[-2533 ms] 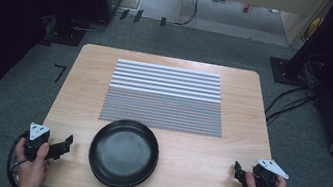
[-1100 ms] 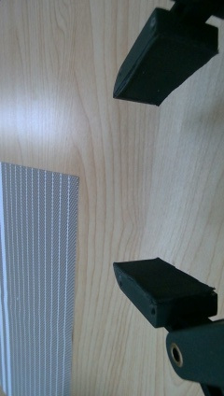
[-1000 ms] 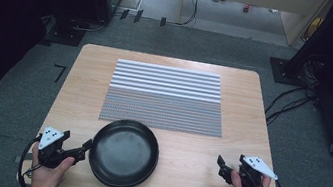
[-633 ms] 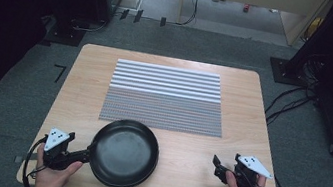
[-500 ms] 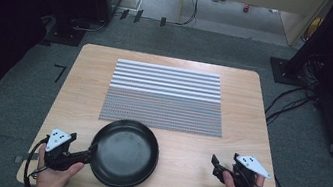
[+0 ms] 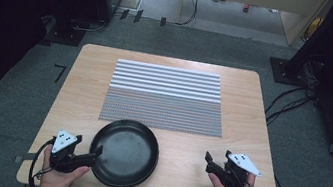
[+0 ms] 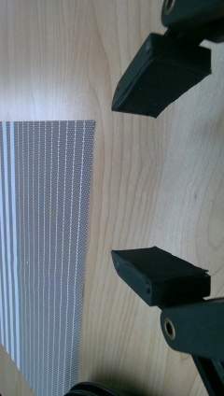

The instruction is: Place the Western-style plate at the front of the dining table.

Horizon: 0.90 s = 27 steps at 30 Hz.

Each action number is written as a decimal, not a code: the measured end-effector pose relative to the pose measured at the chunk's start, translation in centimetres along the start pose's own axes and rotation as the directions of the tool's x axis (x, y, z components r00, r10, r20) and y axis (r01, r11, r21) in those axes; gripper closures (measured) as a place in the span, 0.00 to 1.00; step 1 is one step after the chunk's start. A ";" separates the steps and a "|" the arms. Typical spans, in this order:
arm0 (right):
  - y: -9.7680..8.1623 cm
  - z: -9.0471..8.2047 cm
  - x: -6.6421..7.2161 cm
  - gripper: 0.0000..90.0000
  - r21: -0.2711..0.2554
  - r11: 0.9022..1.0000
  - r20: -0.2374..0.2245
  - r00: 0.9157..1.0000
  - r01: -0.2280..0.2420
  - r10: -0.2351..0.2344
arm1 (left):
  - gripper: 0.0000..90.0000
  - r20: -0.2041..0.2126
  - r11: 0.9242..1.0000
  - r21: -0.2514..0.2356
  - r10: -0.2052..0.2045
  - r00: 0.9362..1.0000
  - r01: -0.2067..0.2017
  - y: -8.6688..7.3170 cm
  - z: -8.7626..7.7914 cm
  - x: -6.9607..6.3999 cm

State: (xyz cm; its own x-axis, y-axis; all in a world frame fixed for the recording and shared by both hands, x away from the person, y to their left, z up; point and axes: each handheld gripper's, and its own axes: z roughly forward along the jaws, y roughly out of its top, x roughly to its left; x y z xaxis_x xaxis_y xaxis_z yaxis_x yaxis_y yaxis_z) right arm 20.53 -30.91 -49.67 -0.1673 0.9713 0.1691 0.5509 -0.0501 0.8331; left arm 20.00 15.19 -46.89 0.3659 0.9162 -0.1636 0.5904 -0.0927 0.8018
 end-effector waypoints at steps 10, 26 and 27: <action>0.7 0.3 1.4 0.30 -0.011 1.000 -0.024 0.999 -0.025 0.025 | 0.25 0.018 1.000 0.005 0.000 1.000 0.000 -0.2 0.3 -0.3; 1.3 1.5 6.0 0.38 -0.023 0.999 -0.137 0.989 0.045 -0.048 | 0.26 0.030 1.000 0.020 -0.001 1.000 0.000 -0.4 0.7 -0.7; 1.3 1.5 6.3 0.39 -0.023 0.999 -0.144 0.988 0.045 -0.048 | 0.26 0.030 1.000 0.020 -0.001 1.000 0.000 -0.4 0.7 -0.7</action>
State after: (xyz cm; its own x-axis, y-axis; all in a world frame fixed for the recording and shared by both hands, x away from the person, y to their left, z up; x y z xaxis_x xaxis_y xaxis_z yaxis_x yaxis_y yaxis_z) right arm 21.44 -24.50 -48.36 -0.3095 0.9289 0.2033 0.5235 -0.0121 0.8519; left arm 20.03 14.34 -47.55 0.3870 0.9040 -0.1815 0.6047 -0.1003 0.7901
